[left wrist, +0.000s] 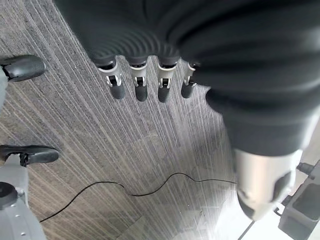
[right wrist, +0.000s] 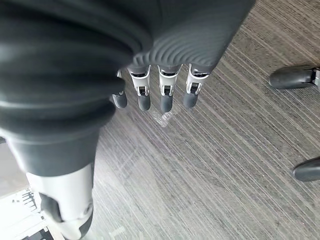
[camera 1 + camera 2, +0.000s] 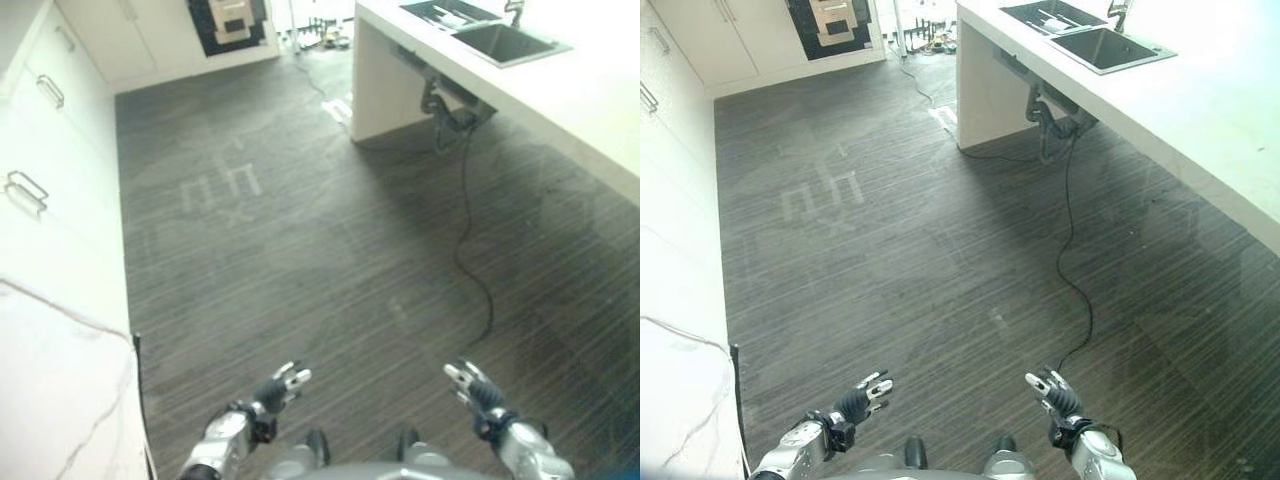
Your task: Place the dishes in the dishwasher.
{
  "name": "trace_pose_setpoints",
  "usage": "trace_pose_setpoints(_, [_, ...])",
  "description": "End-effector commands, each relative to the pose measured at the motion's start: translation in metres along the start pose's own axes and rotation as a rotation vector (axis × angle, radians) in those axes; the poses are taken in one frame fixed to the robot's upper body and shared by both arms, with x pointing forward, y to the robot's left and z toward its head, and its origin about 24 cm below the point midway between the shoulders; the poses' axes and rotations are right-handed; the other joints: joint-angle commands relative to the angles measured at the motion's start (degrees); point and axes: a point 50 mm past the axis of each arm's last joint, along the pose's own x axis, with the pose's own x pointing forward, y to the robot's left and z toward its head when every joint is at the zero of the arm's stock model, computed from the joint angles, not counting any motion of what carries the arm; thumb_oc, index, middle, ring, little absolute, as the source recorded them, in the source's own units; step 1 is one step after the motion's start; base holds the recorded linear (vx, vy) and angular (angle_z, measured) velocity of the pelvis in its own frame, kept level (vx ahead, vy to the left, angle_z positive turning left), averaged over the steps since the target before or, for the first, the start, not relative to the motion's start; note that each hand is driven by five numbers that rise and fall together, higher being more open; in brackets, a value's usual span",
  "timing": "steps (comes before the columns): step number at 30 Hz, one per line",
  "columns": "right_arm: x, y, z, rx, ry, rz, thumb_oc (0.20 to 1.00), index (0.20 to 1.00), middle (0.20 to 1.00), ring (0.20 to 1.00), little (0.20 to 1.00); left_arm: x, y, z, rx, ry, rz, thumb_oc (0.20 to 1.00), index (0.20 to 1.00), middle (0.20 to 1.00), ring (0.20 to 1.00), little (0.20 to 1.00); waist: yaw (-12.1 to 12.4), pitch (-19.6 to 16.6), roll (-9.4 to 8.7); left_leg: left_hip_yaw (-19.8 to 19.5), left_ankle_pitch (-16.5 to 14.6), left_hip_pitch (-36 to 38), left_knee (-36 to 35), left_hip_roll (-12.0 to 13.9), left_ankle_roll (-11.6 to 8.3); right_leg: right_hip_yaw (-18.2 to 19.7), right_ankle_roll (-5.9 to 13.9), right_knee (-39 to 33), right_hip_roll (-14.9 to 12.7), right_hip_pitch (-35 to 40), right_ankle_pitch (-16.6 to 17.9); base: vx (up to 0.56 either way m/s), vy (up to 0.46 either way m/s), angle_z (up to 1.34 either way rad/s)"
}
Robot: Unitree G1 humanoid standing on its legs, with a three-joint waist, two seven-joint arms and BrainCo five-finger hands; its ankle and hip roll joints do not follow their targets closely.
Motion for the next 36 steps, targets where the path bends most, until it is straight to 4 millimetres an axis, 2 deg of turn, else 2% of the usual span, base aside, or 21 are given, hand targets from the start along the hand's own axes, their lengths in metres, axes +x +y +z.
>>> trace_pose_setpoints(1, [0.004,-0.002,0.023,0.017,-0.106,0.003,1.000,1.000,1.000,1.000,1.000,0.008,-0.007,0.013,0.042,-0.028,-0.025,1.000,1.000,1.000,1.000,1.000,0.67,0.20,3.38,1.41,-3.93,1.20,1.46,4.59,-2.05,0.74,4.35,12.52,-2.08,-3.89,-10.27,0.06,0.141,0.01])
trace_pose_setpoints(3, [0.004,0.002,0.022,0.032,-0.116,0.004,1.000,1.000,1.000,1.000,1.000,0.009,-0.007,0.016,0.048,-0.034,-0.025,1.000,1.000,1.000,1.000,1.000,0.41,0.31,3.62,1.45,-4.09,0.84,1.13,4.39,-1.13,2.30,4.28,16.51,-1.36,-5.50,-11.69,0.05,0.148,-0.02])
trace_pose_setpoints(4, [0.004,0.004,0.023,0.044,-0.125,0.007,1.000,1.000,1.000,1.000,1.000,0.009,-0.007,0.020,0.068,-0.042,-0.026,1.000,1.000,1.000,1.000,1.000,0.01,0.79,3.66,1.62,-4.06,0.81,0.61,4.16,-0.33,3.41,4.24,21.85,-0.88,-6.95,-12.62,0.03,0.107,0.04])
trace_pose_setpoints(5, [0.004,0.006,0.023,0.048,-0.129,0.008,1.000,1.000,1.000,1.000,1.000,0.010,-0.007,0.021,0.076,-0.045,-0.027,1.000,1.000,1.000,1.000,1.000,-0.11,0.92,3.76,1.63,-3.99,0.73,0.31,4.13,0.08,3.91,4.28,24.84,-0.85,-8.25,-12.64,0.01,0.114,-0.03])
trace_pose_setpoints(6, [0.004,0.008,0.025,0.050,-0.135,0.016,1.000,1.000,1.000,1.000,1.000,0.011,-0.009,0.025,0.084,-0.058,-0.024,1.000,1.000,1.000,1.000,1.000,-0.74,1.87,4.15,1.92,-3.85,0.82,-0.17,4.27,0.74,4.94,4.38,31.85,-0.50,-11.83,-11.97,0.03,0.071,0.01])
trace_pose_setpoints(7, [0.005,0.010,0.027,0.041,-0.135,0.030,1.000,1.000,1.000,1.000,1.000,0.012,-0.009,0.028,0.080,-0.069,-0.016,1.000,1.000,1.000,1.000,1.000,-1.19,2.47,4.36,2.41,-3.81,0.80,-0.18,4.58,0.76,4.77,4.19,33.11,0.21,-13.98,-10.76,0.12,-0.010,0.01])
trace_pose_setpoints(10, [0.003,0.015,0.024,0.006,-0.124,0.070,1.000,1.000,1.000,1.000,1.000,0.012,-0.010,0.036,0.058,-0.096,-0.020,1.000,1.000,1.000,1.000,1.000,-2.70,3.80,2.50,3.55,-5.82,2.36,1.58,3.41,-0.14,2.35,3.57,22.32,0.43,-14.86,-6.79,0.27,-0.182,-0.35])
trace_pose_setpoints(11, [0.001,0.014,0.021,-0.005,-0.114,0.076,1.000,1.000,1.000,1.000,1.000,0.012,-0.011,0.038,0.056,-0.109,-0.019,1.000,1.000,1.000,1.000,1.000,-4.01,4.55,1.01,3.57,-8.34,4.34,2.38,1.63,0.13,2.32,5.37,16.56,-1.26,-17.38,-0.75,0.40,-0.291,-0.52])
trace_pose_setpoints(12, [0.001,0.012,0.020,-0.008,-0.107,0.077,1.000,1.000,1.000,1.000,1.000,0.012,-0.011,0.039,0.050,-0.115,-0.019,1.000,1.000,1.000,1.000,1.000,-4.57,4.88,0.85,3.64,-9.47,5.13,2.89,1.26,0.43,2.54,5.76,16.52,-1.84,-19.03,0.52,0.37,-0.268,-0.27])
trace_pose_setpoints(17, [0.002,0.009,0.022,-0.003,-0.111,0.049,1.000,1.000,1.000,1.000,1.000,0.017,-0.017,0.042,0.025,-0.111,-0.044,1.000,1.000,1.000,1.000,1.000,-5.82,3.85,0.88,2.77,-13.82,4.50,11.75,0.82,0.95,3.12,2.51,19.97,0.62,-19.30,-4.93,0.29,-0.264,0.00])
trace_pose_setpoints(18, [0.003,0.009,0.023,-0.015,-0.112,0.047,1.000,1.000,1.000,1.000,1.000,0.017,-0.018,0.041,0.018,-0.109,-0.045,1.000,1.000,1.000,1.000,1.000,-6.01,3.41,0.92,2.72,-14.96,5.15,12.69,0.59,0.73,2.91,1.89,19.91,1.27,-18.63,-5.75,0.36,-0.230,0.19])
trace_pose_setpoints(19, [0.004,0.008,0.028,-0.050,-0.115,0.037,1.000,1.000,1.000,1.000,1.000,0.018,-0.019,0.038,0.001,-0.107,-0.035,1.000,1.000,1.000,1.000,1.000,-6.54,2.02,0.99,3.53,-15.35,6.59,18.36,1.29,-0.92,2.28,-0.05,18.80,3.23,-16.83,-7.48,0.39,-0.271,0.16])
trace_pose_setpoints(20, [0.005,0.006,0.032,-0.071,-0.117,0.035,1.000,1.000,1.000,1.000,1.000,0.019,-0.021,0.036,-0.019,-0.117,-0.044,1.000,1.000,1.000,1.000,1.000,-6.43,1.35,0.75,4.42,-10.80,4.10,28.95,3.44,-3.30,2.36,-2.25,16.99,4.87,-14.23,-9.08,0.39,-0.294,0.19])
trace_pose_setpoints(22, [0.004,0.000,0.034,-0.100,-0.113,0.034,1.000,1.000,1.000,1.000,1.000,0.020,-0.025,0.039,-0.023,-0.128,-0.063,1.000,1.000,1.000,1.000,1.000,-5.47,1.29,0.42,3.80,-7.40,-3.01,39.17,5.62,-4.37,2.61,-4.11,15.09,5.72,-11.02,-10.12,0.32,-0.189,-0.15])
trace_pose_setpoints(23, [0.003,-0.004,0.037,-0.115,-0.116,0.035,1.000,1.000,1.000,1.000,1.000,0.020,-0.025,0.042,-0.026,-0.139,-0.071,1.000,1.000,1.000,1.000,1.000,-4.65,1.67,0.56,3.54,-7.88,-5.87,36.23,5.56,-3.62,3.16,-4.05,14.49,5.87,-9.52,-10.51,0.33,-0.034,-0.47])
trace_pose_setpoints(25, [0.004,-0.005,0.040,-0.124,-0.121,0.028,1.000,1.000,1.000,1.000,1.000,0.019,-0.024,0.046,-0.033,-0.143,-0.069,1.000,1.000,1.000,1.000,1.000,-4.33,1.85,0.76,4.72,-7.68,-4.56,27.94,6.40,-3.06,3.46,-3.68,13.64,5.86,-8.37,-10.90,0.32,0.094,-0.50])
trace_pose_setpoints(26, [0.004,-0.007,0.043,-0.117,-0.123,0.015,1.000,1.000,1.000,1.000,1.000,0.019,-0.024,0.046,-0.030,-0.140,-0.074,1.000,1.000,1.000,1.000,1.000,-4.13,2.00,1.08,4.00,-5.47,-4.45,21.24,7.15,-3.65,4.33,-3.40,12.73,6.35,-6.97,-11.17,0.36,0.192,-0.55])
trace_pose_setpoints(28, [0.003,-0.009,0.044,-0.122,-0.118,0.009,1.000,1.000,1.000,1.000,1.000,0.019,-0.025,0.043,-0.033,-0.140,-0.081,1.000,1.000,1.000,1.000,1.000,-3.35,2.49,1.64,0.63,-0.81,-6.71,15.17,8.60,-5.66,6.22,-3.14,11.39,7.03,-4.94,-11.76,0.40,0.243,-0.61])
trace_pose_setpoints(31, [0.000,-0.013,0.043,-0.144,-0.102,0.015,1.000,1.000,1.000,1.000,1.000,0.017,-0.024,0.042,-0.063,-0.161,-0.079,1.000,1.000,1.000,1.000,1.000,-2.70,3.06,2.58,-2.42,6.21,-10.19,8.50,14.76,-8.09,8.16,-2.70,10.30,6.58,-3.09,-12.48,0.37,0.275,-0.78])
trace_pose_setpoints(33, [-0.001,-0.016,0.043,-0.151,-0.107,0.012,1.000,1.000,1.000,1.000,1.000,0.016,-0.023,0.045,-0.069,-0.173,-0.082,1.000,1.000,1.000,1.000,1.000,-3.30,3.32,2.97,0.61,6.35,-9.58,6.72,17.11,-8.39,6.99,-1.82,10.73,4.57,-2.77,-12.72,0.36,0.351,-0.80])
trace_pose_setpoints(36, [-0.002,-0.018,0.038,-0.100,-0.105,0.002,1.000,1.000,1.000,1.000,1.000,0.019,-0.024,0.048,-0.035,-0.163,-0.080,1.000,1.000,1.000,1.000,1.000,-3.49,3.17,3.23,2.39,4.55,-8.04,6.09,16.02,-7.81,5.21,-0.61,14.07,2.58,-2.62,-14.46,0.37,0.353,-0.14])
